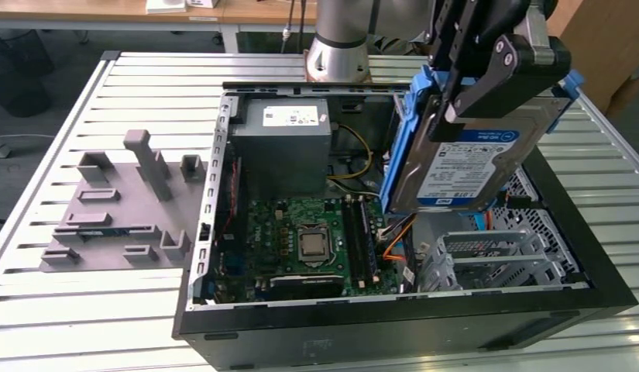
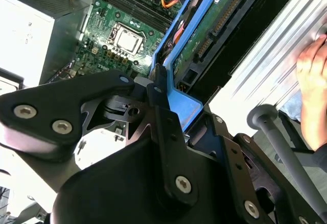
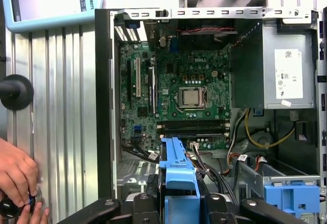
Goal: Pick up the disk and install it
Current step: 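Insert the disk into the insertion slot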
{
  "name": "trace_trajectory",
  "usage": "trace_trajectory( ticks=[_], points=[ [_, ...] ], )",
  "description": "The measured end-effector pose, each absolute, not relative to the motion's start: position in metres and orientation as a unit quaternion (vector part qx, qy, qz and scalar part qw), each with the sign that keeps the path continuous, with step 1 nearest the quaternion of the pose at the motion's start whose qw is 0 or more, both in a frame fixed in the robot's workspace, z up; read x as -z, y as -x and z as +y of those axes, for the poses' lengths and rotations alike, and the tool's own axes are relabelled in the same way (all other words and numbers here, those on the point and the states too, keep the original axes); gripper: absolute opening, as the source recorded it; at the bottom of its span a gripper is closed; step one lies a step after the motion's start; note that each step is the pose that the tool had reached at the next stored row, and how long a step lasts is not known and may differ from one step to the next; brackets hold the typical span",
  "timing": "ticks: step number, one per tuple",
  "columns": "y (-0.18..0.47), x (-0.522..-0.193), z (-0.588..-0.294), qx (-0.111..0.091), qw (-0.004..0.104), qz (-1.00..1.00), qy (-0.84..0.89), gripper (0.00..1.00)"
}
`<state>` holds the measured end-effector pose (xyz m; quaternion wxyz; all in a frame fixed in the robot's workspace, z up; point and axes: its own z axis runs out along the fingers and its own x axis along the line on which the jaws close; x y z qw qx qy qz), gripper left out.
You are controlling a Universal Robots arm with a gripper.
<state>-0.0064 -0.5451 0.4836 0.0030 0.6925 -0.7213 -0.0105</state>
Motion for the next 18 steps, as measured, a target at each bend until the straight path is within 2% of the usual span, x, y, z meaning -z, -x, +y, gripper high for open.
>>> trace_trajectory(
  ticks=[18],
  points=[
    [0.0032, -0.4835, -0.5519, 0.010, 0.003, -0.721, -0.692, 0.36]
  ],
)
